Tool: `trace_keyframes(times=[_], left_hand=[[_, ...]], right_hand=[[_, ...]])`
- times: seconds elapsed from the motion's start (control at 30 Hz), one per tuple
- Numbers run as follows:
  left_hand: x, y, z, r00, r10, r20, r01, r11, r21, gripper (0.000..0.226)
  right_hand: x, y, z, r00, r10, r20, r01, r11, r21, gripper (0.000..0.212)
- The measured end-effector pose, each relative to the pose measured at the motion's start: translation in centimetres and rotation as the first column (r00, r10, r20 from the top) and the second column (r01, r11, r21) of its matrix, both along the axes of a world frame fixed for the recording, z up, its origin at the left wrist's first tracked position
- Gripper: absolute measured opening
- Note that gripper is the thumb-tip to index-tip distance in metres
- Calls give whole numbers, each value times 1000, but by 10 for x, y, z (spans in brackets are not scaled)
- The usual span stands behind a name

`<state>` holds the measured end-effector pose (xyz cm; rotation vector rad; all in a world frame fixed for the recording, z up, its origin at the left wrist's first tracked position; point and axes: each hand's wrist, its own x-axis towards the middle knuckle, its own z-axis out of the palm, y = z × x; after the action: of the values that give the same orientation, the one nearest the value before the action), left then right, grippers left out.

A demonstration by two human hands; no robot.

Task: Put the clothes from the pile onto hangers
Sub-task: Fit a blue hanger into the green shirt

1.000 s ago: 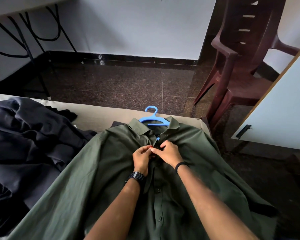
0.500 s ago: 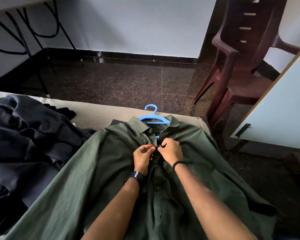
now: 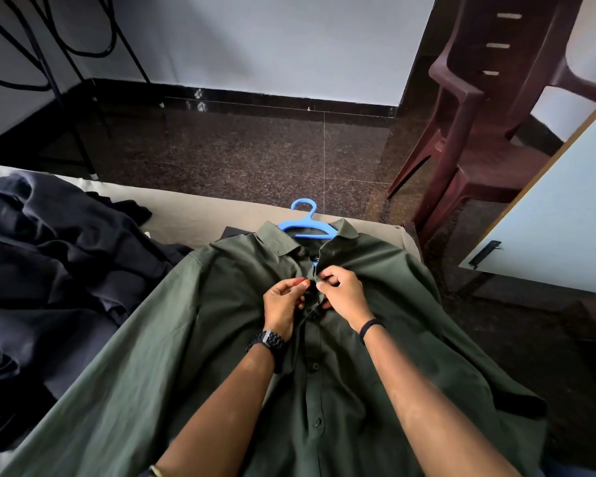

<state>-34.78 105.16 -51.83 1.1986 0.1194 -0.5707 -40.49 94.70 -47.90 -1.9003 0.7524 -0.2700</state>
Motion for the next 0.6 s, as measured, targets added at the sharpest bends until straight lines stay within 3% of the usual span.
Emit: trace_keyframes(times=[0.33,0.6], left_hand=[[1,1,1,999,-45,2,45,999,9,11],[2,0,3,999,-29,-22,30,999,13,11]], right_hand=[[2,4,-7,998,53,-35,-58,988,-146,15],[1,3,2,996,85,-41,-85,996,-17,16]])
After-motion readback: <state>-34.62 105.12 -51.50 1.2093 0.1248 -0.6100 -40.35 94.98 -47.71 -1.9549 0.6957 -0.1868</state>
